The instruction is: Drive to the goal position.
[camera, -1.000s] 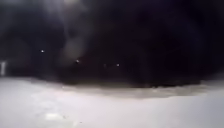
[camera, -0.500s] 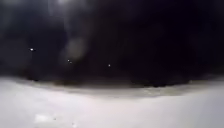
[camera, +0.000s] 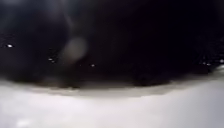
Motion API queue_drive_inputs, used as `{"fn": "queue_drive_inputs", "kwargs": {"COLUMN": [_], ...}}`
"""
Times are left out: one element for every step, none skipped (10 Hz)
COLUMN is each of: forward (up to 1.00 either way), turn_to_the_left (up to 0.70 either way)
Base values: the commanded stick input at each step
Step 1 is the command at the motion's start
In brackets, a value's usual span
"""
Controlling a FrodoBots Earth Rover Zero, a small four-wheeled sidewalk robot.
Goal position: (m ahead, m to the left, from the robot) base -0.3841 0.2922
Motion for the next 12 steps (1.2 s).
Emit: {"fn": "queue_drive_inputs", "kwargs": {"forward": [0.00, 0.00, 0.00, 0.00, 0.00, 0.00, 0.00, 0.00, 0.00, 0.00, 0.00, 0.00], "turn_to_the_left": [-1.00, -1.00, -1.00, -1.00, -1.00, -1.00, -1.00, -1.00, -1.00, -1.00, -1.00, -1.00]}}
